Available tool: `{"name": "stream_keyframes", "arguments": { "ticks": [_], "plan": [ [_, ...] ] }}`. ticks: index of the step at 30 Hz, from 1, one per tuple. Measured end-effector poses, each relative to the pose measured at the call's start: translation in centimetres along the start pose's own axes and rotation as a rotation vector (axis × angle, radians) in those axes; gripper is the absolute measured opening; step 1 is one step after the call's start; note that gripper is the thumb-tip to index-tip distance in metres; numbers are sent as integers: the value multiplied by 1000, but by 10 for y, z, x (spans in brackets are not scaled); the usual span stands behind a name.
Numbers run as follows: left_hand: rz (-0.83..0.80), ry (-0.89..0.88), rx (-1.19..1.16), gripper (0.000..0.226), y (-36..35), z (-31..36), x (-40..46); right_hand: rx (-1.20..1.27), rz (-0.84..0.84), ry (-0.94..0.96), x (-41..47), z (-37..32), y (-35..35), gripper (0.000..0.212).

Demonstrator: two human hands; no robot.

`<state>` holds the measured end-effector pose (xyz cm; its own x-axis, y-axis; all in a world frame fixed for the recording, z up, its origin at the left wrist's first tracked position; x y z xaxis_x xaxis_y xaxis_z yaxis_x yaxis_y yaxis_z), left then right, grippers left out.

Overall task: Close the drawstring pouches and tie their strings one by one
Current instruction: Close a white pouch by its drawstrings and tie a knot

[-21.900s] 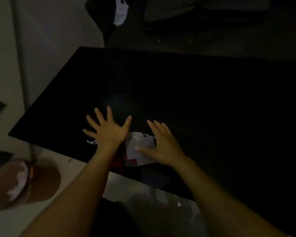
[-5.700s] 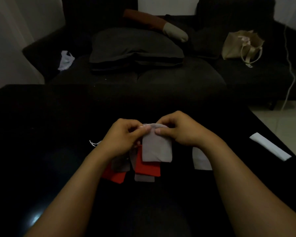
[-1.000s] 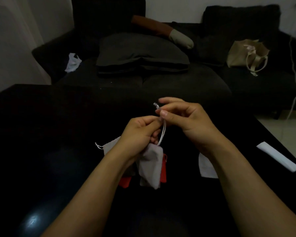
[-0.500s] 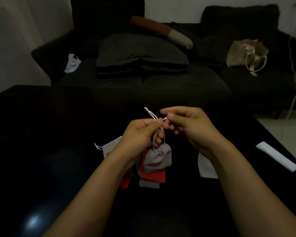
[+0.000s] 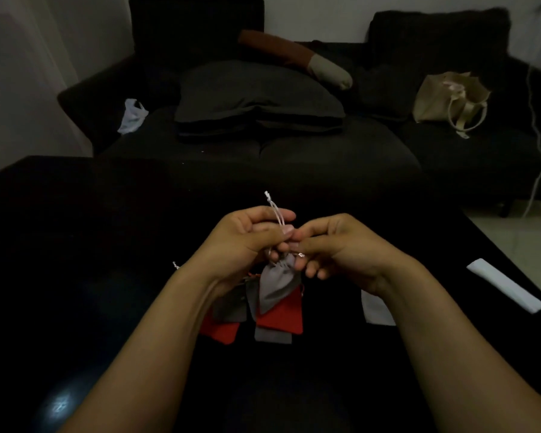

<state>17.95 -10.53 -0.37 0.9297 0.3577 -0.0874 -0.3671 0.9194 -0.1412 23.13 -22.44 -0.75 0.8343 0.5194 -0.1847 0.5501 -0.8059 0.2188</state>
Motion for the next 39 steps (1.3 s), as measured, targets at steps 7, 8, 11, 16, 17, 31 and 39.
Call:
{"name": "stream_keyframes", "arguments": {
  "ticks": [7,8,11,16,17,31,39],
  "plan": [
    [183,-242,253,15,23,13,5,35,117,28,6,1,9,9],
    [209,-241,198,14,23,12,5,40,102,35,5,0,7,7],
    [207,-143,-58,16,16,9,5,6,16,29,2,0,0,18],
    [141,-117,-79,16,1,7,-1,375,53,-153,8,8,-6,31],
    [138,-126,-79,16,-2,7,-2,474,65,-180,9,10,-7,26],
    [445,-503,146,18,38,30,3,1088,141,-191,21,6,17,18],
    [409,-402,-27,18,41,27,8,288,395,162,14,-12,44,25]
  ]
}}
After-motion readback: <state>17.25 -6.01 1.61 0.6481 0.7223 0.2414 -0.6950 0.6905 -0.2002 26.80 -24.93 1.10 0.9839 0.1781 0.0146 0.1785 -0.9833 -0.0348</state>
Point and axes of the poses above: each hand's wrist, its own x-axis towards the middle knuckle, its own y-axis out of the back of the hand, z = x × y, the point moved 8 cm from there along x, towards the middle knuckle, and after that the axes turned 13 degrees about z, right-handed, at the moved point
